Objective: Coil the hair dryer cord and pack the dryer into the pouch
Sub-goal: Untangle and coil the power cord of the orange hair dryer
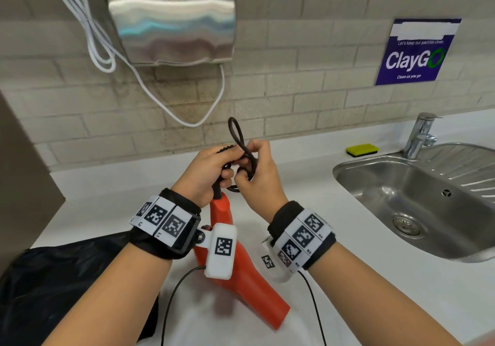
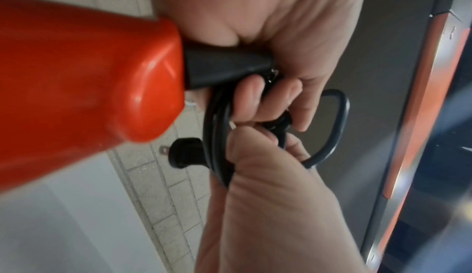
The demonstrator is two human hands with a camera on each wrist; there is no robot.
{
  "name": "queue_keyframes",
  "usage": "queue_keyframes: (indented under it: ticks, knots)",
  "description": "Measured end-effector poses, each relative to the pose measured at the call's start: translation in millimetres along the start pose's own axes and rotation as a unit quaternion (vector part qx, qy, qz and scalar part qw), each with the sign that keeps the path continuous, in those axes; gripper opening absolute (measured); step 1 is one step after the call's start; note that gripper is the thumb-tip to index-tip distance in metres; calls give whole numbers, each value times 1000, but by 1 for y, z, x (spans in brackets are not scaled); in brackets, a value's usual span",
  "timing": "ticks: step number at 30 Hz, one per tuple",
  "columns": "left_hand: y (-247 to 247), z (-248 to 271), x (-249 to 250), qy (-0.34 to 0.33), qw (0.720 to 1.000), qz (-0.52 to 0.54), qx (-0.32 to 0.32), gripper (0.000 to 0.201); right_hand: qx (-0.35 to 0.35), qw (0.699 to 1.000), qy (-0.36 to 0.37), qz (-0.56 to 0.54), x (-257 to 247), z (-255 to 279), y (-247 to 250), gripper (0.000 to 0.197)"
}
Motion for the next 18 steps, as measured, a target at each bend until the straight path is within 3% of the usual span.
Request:
queue_keyframes:
  ticks: [4, 9, 12, 15, 18]
  knots:
    - [0, -2, -2, -3, 1000, 25, -16, 20, -47, 998, -33, -38, 9, -10, -2, 50]
    - [3, 0, -1, -11, 999, 29, -25, 18, -94, 995, -34, 31, 24, -3, 3, 24]
    - [6, 1, -1, -18, 998, 51, -7, 17, -131, 989, -36, 65, 45, 13, 10, 25]
    - [11, 1, -2, -11, 997, 75, 22, 24, -148, 974, -103, 136, 74, 30, 22, 40]
    - [7, 0, -4, 2, 998, 63, 20, 25, -187, 949, -187, 170, 96, 39, 27, 36]
Point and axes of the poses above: each hand's wrist, its own z-axis away from the middle knuckle, its own y-axis out of the back of the hand, x = y × z, the point moved 4 cm from there along -z, towards the middle knuckle, and after that the axes turned 12 degrees about -x, right-handed, at the moved point
